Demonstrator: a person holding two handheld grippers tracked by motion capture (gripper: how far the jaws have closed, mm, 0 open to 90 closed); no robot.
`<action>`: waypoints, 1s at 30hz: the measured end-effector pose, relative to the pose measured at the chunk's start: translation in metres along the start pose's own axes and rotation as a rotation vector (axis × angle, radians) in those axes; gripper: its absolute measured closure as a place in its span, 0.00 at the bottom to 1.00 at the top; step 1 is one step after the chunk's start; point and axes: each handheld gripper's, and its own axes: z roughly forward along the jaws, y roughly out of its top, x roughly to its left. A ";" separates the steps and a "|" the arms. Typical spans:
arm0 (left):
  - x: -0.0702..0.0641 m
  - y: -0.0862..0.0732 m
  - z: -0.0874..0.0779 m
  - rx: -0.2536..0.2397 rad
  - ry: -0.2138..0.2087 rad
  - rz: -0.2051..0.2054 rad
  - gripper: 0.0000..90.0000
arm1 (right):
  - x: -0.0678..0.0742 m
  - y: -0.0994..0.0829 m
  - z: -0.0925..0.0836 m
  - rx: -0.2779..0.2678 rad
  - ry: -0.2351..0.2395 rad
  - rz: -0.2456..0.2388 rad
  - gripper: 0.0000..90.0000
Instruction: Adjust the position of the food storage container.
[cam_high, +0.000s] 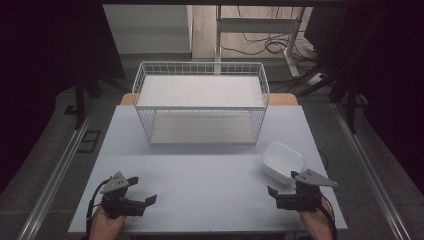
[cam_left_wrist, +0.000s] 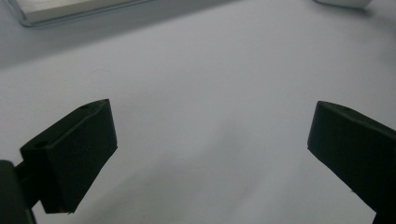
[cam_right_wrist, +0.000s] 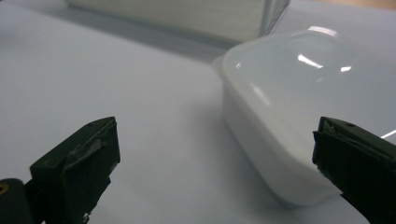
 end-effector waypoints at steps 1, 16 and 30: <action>0.000 0.000 0.000 -0.002 -0.005 0.000 0.01 | -0.001 0.000 -0.001 -0.016 -0.011 0.001 0.00; 0.002 0.000 0.000 0.019 -0.021 -0.035 0.02 | -0.001 -0.003 -0.005 0.021 -0.067 -0.003 0.00; 0.002 0.000 0.001 0.033 -0.017 -0.035 0.01 | -0.021 0.004 -0.017 0.037 -0.125 0.070 0.20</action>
